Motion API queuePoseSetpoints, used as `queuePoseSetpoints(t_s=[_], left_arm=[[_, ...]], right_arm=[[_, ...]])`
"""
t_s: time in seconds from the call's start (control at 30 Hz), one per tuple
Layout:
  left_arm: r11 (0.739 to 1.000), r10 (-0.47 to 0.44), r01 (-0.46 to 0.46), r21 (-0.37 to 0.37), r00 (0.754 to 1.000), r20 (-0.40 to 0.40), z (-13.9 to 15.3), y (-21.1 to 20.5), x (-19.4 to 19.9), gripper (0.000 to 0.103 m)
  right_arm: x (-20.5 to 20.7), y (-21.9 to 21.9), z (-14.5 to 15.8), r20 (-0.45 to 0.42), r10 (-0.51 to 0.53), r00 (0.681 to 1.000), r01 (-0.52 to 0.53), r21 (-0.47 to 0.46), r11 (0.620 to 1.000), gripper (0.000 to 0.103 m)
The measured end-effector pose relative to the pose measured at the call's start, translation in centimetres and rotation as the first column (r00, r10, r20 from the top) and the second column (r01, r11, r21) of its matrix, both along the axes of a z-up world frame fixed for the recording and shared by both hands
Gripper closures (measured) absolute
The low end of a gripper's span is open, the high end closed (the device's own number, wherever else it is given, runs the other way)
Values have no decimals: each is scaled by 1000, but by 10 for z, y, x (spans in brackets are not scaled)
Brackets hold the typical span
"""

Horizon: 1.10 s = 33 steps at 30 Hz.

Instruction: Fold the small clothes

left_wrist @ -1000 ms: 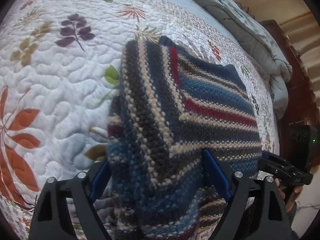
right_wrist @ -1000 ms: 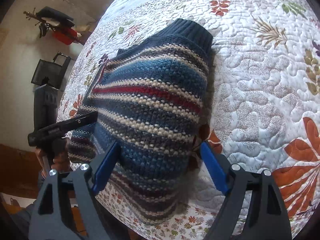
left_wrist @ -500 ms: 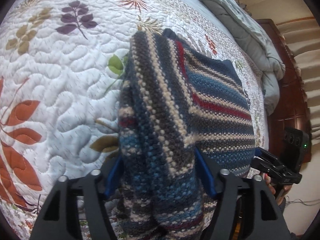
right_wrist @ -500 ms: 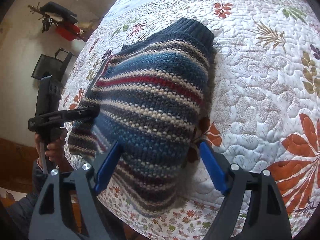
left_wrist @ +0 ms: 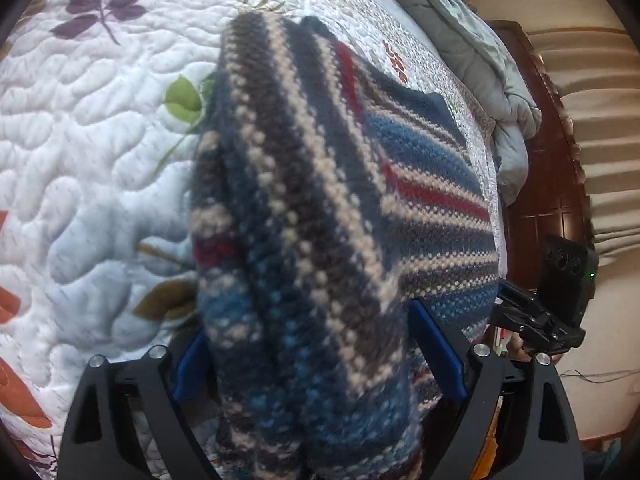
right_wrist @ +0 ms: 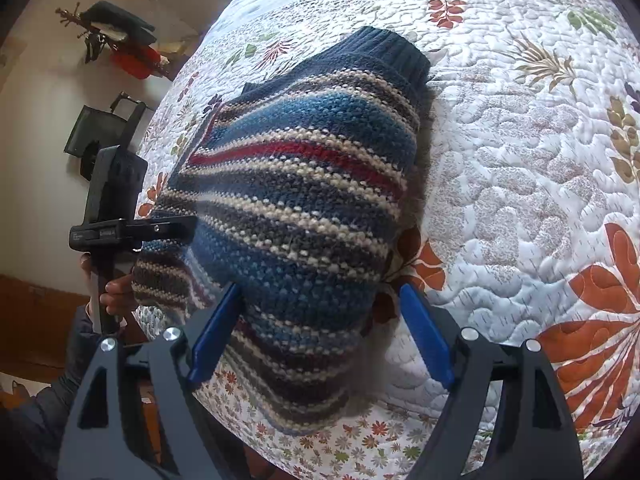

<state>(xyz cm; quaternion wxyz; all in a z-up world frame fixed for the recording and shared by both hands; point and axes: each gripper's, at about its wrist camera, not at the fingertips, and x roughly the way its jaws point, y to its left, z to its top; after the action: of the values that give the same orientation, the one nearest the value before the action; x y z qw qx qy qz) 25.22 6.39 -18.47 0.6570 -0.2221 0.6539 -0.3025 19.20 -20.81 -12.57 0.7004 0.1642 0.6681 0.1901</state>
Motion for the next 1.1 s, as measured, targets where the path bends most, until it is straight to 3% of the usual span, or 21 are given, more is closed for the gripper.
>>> queuePoseSetpoints(t_s=[0.2,0.3,0.37,0.47,0.8,1.1], left_arm=[[998,51,-52,-23,998,-36,0,14,5,30],[999,50,-50,20,999,-9,4,6,-1,29],[999,39,-39,37,999,-4,6,0,-1,24],[999,34,-33,32,999,-36,2,-4,4,20],[998,58,-59,-10,997,-58,-5,6,7,27],[997,70,-72,-25,996,-63,-8,19,2,27]], right_arm=[[-1,1,-3,-8,7,1000,-7,12,1000,22],[-1,2,-6,-12,15,1000,-15,13,1000,22],[0,5,-10,-20,16,1000,-16,27,1000,22],[1,6,-18,-42,2,999,0,60,998,20],[11,7,-38,-103,-30,994,52,221,974,14],[15,-10,-13,-55,-86,995,97,234,967,13]])
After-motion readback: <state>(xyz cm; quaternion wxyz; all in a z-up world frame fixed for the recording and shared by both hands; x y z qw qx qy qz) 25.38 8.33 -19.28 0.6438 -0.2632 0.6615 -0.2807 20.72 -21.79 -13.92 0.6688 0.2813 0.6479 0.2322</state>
